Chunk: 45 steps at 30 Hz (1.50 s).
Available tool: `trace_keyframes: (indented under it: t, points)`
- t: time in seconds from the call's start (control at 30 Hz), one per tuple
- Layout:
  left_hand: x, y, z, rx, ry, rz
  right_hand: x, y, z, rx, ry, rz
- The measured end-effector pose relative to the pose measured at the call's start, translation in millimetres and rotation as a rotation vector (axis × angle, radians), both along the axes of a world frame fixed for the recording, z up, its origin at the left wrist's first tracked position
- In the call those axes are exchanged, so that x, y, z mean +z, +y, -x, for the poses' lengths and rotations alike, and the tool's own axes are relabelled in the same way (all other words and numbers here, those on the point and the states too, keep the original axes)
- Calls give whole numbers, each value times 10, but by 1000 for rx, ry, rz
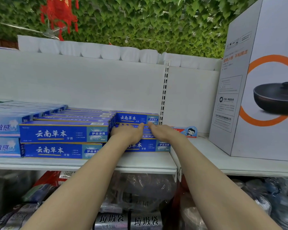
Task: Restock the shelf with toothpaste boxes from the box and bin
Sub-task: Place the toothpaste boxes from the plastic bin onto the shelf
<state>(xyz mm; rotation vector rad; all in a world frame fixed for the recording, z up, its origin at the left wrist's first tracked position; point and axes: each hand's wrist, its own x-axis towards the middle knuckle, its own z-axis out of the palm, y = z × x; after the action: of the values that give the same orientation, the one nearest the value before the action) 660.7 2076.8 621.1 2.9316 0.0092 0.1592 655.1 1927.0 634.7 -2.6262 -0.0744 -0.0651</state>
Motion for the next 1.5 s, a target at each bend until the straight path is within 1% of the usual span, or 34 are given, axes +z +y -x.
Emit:
trace_keyframes:
  t: [0.2,0.33,0.43,0.5,0.7,0.8,0.83,0.9,0.93,0.97,1.03,1.1,1.17,1.27,1.3,1.37,1.5]
  points:
    - [51,-15,143,-43,-54,-27,-55,13,129,-27,-92,76]
    - [40,-7,214,-84,-102,1,-68,-8,167,-94,-132,152]
    - [7,-34,202,-106,-159,-32,-88,-15,162,-131,-172,168]
    - [5,-35,183,-89,-168,-61,-107,18,128,-148,-190,165]
    - [11,16,103,-39,-173,-100,-78,96,87,-104,-203,160]
    - [-11,27,47,-35,-184,-59,-45,92,202,-101,-217,61]
    - [-23,46,39,-36,-212,-46,-28,86,265,-103,-256,16]
    - [-73,65,68,-74,-352,-35,2,56,449,-98,-370,-46]
    - [-99,67,140,-101,-422,-12,-14,39,580,-81,-428,-58]
    - [-147,54,237,-109,-479,56,-58,18,705,-61,-469,-93]
    - [-264,-1,513,-83,-570,156,-204,-4,927,-35,-499,-174]
    - [-443,-49,757,-62,-704,142,-370,6,1028,-13,-513,-195]
    - [-574,-68,889,-23,-752,114,-483,28,1090,-8,-516,-193]
    - [-633,-73,999,14,-644,139,-542,80,1224,-17,-531,-125]
    - [-637,-77,1021,24,-615,133,-555,92,1248,-22,-532,-133]
    - [-640,-69,1052,38,-613,109,-553,114,1286,-19,-527,-147]
    - [-624,-51,1050,36,-572,101,-517,126,1263,-17,-507,-105]
